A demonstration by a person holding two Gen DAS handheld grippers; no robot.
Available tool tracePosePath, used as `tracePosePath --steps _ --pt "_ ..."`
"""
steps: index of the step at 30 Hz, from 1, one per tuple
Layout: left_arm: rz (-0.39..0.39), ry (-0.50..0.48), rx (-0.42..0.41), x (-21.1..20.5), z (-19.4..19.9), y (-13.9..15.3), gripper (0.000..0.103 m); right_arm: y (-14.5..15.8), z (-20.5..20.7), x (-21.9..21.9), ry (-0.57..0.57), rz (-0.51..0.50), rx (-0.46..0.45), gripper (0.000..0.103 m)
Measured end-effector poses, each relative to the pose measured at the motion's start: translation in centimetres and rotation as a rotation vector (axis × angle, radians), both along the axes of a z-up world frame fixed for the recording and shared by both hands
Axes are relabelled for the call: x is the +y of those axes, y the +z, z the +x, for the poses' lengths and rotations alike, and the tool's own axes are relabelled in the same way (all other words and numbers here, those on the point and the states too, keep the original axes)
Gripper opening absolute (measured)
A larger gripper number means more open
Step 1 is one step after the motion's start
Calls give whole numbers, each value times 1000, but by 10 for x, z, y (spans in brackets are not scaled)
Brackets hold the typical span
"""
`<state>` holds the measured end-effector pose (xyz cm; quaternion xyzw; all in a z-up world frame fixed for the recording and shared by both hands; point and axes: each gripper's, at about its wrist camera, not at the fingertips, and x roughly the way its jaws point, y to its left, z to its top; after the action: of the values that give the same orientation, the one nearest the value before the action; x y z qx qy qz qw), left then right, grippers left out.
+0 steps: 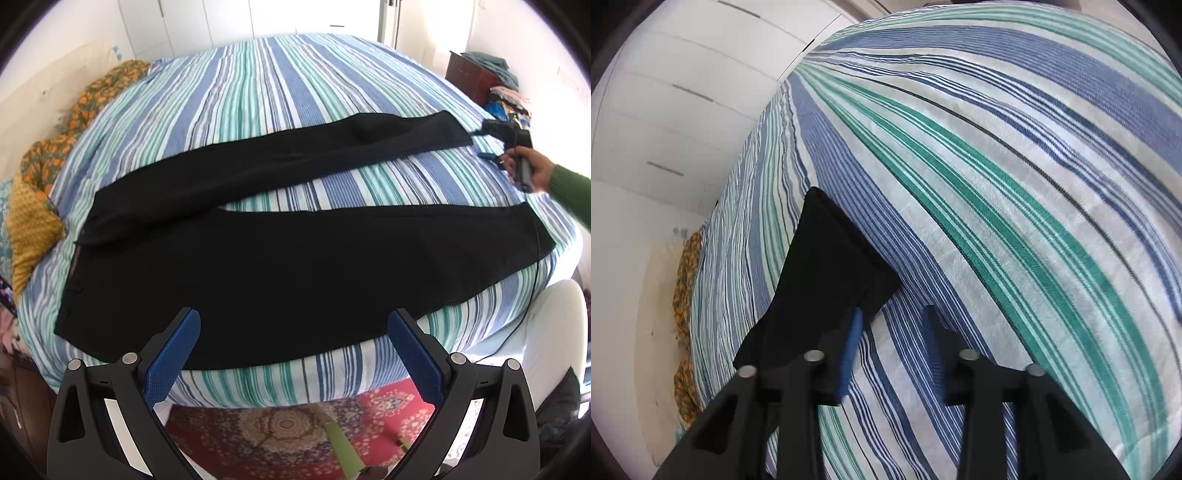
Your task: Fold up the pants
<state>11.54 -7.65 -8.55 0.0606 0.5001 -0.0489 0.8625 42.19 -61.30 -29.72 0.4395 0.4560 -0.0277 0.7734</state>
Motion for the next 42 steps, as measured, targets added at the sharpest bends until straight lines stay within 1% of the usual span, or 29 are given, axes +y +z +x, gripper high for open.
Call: tracePosePath --steps 2,4,5,6,7,9,11,12,14,16,18,20,22,24,25,27,28,29,30,31,32,33,34,36,37,38,39,40,42 --pt "0 9 5 1 1 -1 102 -8 5 7 -57 64 -53 75" --pt "-5 23 29 4 4 -4 102 -12 18 14 -75 87 -82 73" --pt "-7 30 39 6 5 -6 102 -12 23 19 -53 76 -74 53" --pt "-7 38 43 8 6 -6 102 -8 28 24 -27 27 -40 19" --pt "-6 45 39 10 6 -5 102 -2 29 27 1 -20 -19 18" --pt "-7 56 20 16 4 -4 102 21 21 30 43 -101 -40 18" --pt "-15 64 24 20 5 -8 102 44 -1 32 97 -207 -46 17" --pt "-25 68 39 22 8 -13 102 49 -13 33 118 -268 -38 18" --pt "-41 69 71 25 15 -20 102 42 -28 35 153 -326 13 18" --pt "-40 68 73 29 23 -22 102 26 -42 40 189 -387 80 23" --pt "-12 71 46 38 35 -22 102 21 -52 44 189 -489 123 42" --pt "42 97 -5 57 59 -22 102 31 -59 52 162 -569 99 43" --pt "67 130 -51 77 91 -25 102 47 -59 76 190 -594 32 43" --pt "88 168 -81 98 135 -36 102 64 -54 113 273 -558 -55 43" --pt "99 186 -91 106 160 -45 102 71 -48 136 326 -510 -90 43" --pt "131 213 -81 120 208 -73 102 75 -31 191 442 -357 -149 43" --pt "167 235 -63 126 226 -88 102 75 -20 224 500 -277 -170 43" --pt "232 273 -17 134 245 -111 102 73 -12 257 558 -197 -188 43" --pt "302 324 54 144 262 -138 102 72 -5 288 601 -135 -202 43" --pt "291 354 96 153 269 -155 103 70 1 321 641 -78 -210 43" --pt "224 384 92 162 268 -162 102 65 7 351 678 -28 -212 43" --pt "206 401 64 164 266 -159 103 61 14 379 710 12 -209 43" --pt "216 396 51 162 264 -157 103 56 16 402 733 31 -204 44" --pt "248 349 44 157 258 -154 102 39 26 443 800 58 -161 54" --pt "242 330 40 157 254 -149 102 26 29 458 844 53 -110 54" --pt "227 321 41 159 249 -146 102 13 30 466 866 5 -68 54" --pt "200 310 42 164 243 -139 102 6 32 463 876 -37 -56 51" --pt "187 303 37 166 238 -135 102 4 32 451 874 -46 -71 50" --pt "182 292 11 173 224 -123 102 7 33 403 810 -89 -91 49"
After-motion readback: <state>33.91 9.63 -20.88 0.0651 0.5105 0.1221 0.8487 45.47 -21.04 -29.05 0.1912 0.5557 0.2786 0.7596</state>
